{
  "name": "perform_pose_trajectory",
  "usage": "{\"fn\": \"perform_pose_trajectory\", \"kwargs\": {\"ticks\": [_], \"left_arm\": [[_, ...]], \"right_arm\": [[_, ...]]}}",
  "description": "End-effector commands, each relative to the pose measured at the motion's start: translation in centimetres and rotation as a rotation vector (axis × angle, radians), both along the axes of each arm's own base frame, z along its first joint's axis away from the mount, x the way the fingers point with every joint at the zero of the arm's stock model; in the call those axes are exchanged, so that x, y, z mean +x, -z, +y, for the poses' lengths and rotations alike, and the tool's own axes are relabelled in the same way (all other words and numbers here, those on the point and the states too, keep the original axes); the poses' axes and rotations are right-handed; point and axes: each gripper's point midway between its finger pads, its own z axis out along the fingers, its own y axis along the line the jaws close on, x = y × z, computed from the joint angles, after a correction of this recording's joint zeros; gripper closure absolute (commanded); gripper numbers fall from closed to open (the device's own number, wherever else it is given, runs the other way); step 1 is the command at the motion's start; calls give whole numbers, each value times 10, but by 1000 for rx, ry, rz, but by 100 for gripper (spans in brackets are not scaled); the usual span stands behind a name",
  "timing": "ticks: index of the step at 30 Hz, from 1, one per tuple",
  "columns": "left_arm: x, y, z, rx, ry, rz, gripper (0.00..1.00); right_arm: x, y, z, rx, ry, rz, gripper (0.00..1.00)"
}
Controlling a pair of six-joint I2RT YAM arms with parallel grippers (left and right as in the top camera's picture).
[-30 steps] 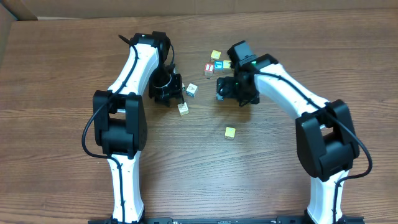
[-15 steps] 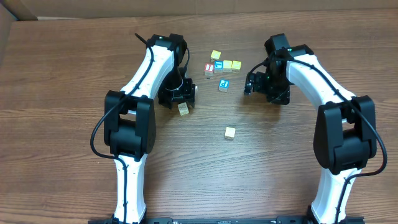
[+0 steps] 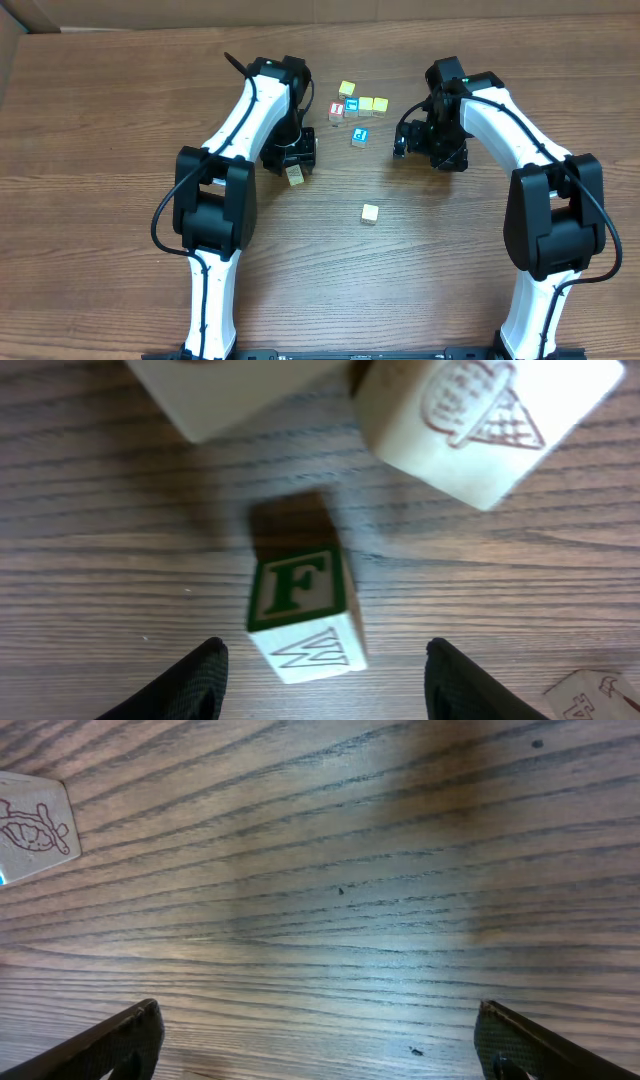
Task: Flip 5 blocks
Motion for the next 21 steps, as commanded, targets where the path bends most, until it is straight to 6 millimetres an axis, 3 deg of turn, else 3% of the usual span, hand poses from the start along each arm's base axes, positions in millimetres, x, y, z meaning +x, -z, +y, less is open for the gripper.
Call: {"fn": "perform_pose_trajectory", "kwargs": {"ticks": [1, 21], "left_arm": [[3, 1, -3, 25, -26, -8, 43], [5, 18, 1, 43, -32, -27, 63]], "right_arm": [[6, -8, 3, 9, -11, -28, 0], [7, -6, -3, -28, -9, -36, 0]]}}
